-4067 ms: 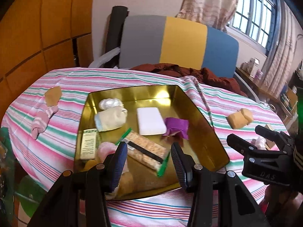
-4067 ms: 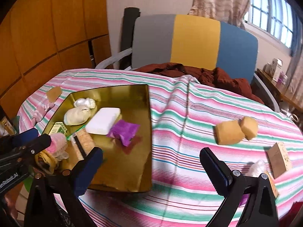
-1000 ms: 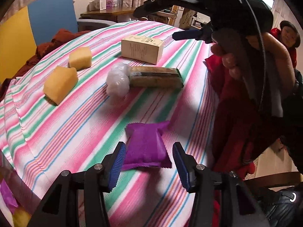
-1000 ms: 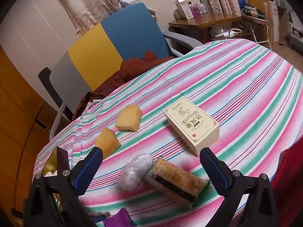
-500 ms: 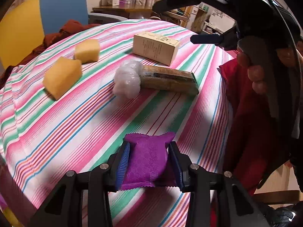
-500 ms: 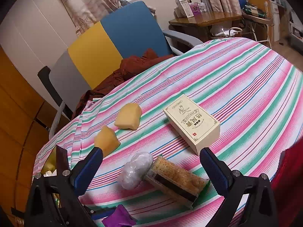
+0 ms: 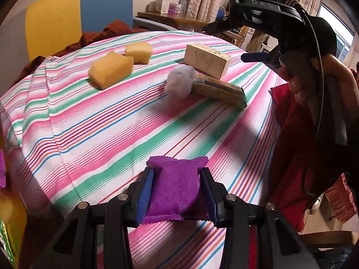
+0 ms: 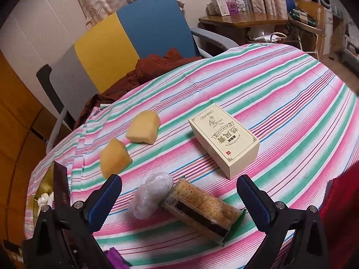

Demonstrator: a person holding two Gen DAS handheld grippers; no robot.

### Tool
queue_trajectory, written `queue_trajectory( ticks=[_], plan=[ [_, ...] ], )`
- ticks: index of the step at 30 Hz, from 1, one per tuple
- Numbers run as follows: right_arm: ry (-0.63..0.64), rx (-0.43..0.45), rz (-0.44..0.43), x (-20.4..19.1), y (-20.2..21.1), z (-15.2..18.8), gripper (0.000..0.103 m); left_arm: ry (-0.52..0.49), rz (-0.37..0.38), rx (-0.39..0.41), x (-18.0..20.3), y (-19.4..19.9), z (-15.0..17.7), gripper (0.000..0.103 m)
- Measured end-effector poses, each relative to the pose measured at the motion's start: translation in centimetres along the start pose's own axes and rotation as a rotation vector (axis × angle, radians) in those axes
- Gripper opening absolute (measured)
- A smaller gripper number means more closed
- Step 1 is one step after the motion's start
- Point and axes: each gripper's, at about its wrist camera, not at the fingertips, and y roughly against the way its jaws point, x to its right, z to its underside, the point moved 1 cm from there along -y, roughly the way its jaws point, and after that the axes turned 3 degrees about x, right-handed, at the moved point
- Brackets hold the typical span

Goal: Organize objects
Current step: 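Lift the purple sachet with the left tool while the right tool grasps the cream printed box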

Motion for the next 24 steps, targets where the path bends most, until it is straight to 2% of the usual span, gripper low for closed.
queue_trajectory(
  ticks=[4, 7, 15, 20, 22, 24],
  plan=[
    [-0.025, 0.001, 0.003, 0.4, 0.0, -0.1, 0.103, 0.01, -0.021, 0.019, -0.2, 0.6, 0.5, 0.043],
    [-0.032, -0.023, -0.029, 0.3, -0.3, -0.1, 0.103, 0.048, -0.017, 0.039, -0.7, 0.9, 1.0, 0.043],
    [0.006, -0.069, 0.018, -0.1, -0.9, -0.3, 0.103, 0.063, 0.01, 0.053, -1.1, 0.8, 1.1, 0.043],
    [0.079, -0.062, 0.091, 0.0, -1.3, -3.5, 0.103, 0.047, 0.002, 0.069, -0.9, 0.7, 1.1, 0.043],
    [0.139, -0.074, 0.152, 0.1, -2.6, -4.9, 0.103, 0.044, -0.001, 0.073, -0.8, 0.7, 1.1, 0.043],
    [0.189, -0.151, 0.202, 0.6, -5.3, -5.7, 0.103, 0.045, 0.001, 0.075, -0.8, 0.7, 1.1, 0.043]
  ],
)
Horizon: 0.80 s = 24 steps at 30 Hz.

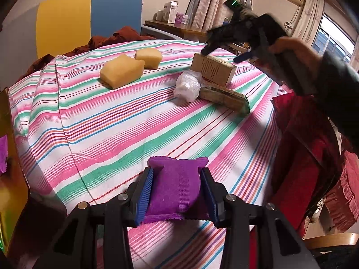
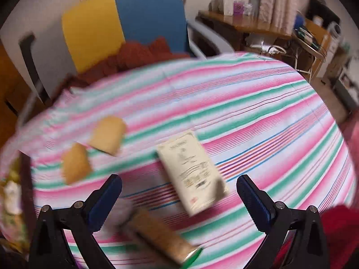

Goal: Organize objects
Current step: 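Lift the purple sachet with the left tool while the right tool grasps the cream printed box, then carry the purple sachet and cream box to the gold tray and release both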

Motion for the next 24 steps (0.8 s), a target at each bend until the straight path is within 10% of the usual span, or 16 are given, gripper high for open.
queue_trajectory(
  ticks=[4, 9, 24],
  plan=[
    [0.015, -0.086, 0.035, 0.5, -4.4, -0.3, 0.1, 0.012, 0.008, 0.003, -0.2, 0.0, -0.1, 0.043],
    [0.066, -0.121, 0.059, 0.6, -6.2, 0.3, 0.053, 0.023, -0.013, -0.001, -0.1, -0.1, -0.2, 0.043],
    [0.112, -0.027, 0.034, -0.6, -3.9, 0.4, 0.053, -0.007, -0.087, 0.043, 0.9, 2.2, -1.0, 0.041]
  ],
)
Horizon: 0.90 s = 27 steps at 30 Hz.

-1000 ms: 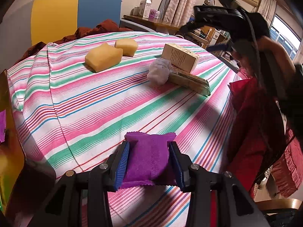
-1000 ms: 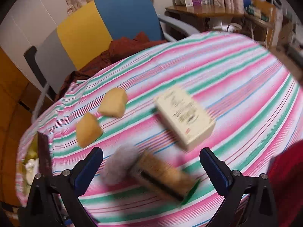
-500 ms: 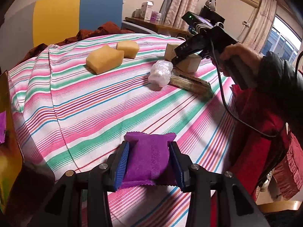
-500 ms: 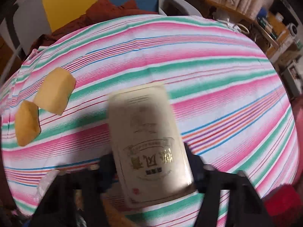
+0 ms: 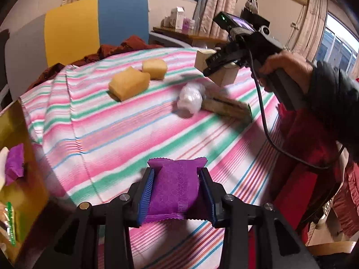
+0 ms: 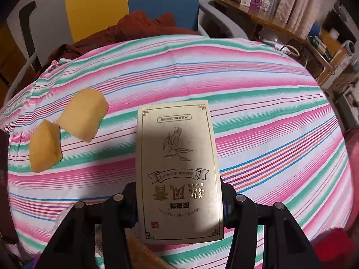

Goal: Organize objects
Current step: 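Carry the purple sachet and cream box to the gold tray and release both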

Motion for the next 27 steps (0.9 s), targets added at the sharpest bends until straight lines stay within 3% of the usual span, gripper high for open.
queue_trajectory(
  ticks=[3, 12, 21, 27],
  plan=[
    [0.019, 0.038, 0.021, -0.8, 1.3, -0.5, 0.053, 0.022, -0.003, 0.038, -0.5, 1.6, -0.4, 0.041],
    [0.07, 0.172, -0.029, -4.8, 7.8, -1.6, 0.053, 0.11, -0.027, 0.164, -2.5, 7.3, -1.7, 0.041],
    [0.16, 0.287, -0.213, -14.3, 13.9, -1.5, 0.053, 0.262, -0.139, 0.23, -7.8, 11.8, -1.7, 0.041],
    [0.23, 0.298, -0.363, -21.7, 15.2, 0.3, 0.053, 0.372, -0.255, 0.271, -12.1, 15.1, -0.1, 0.041]
  ],
)
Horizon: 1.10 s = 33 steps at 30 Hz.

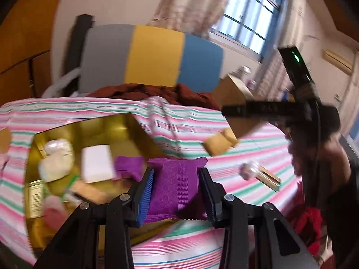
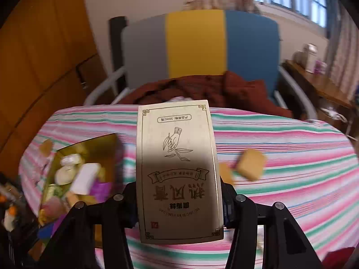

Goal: Organize objects
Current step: 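Carry the purple sachet and cream box to the gold tray and release both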

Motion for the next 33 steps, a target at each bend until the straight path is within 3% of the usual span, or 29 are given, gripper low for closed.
queue_trajectory(
  ticks=[9, 17, 33],
  plan=[
    [0.082, -0.023, -0.123, -8.1, -2.8, 1.4, 0.053, 0.135, -0.189, -0.007, -7.6, 2.1, 0.7, 0.04],
    [0.143, -0.069, -0.169, -12.7, -5.5, 2.7, 0.053, 0.234, -0.235, -0.006, -10.8, 1.2, -0.1, 0.041],
    [0.231, -0.119, -0.138, -16.7, -12.0, 0.3, 0.053, 0.256, -0.397, -0.072, -13.7, -2.9, -0.9, 0.042]
  ],
)
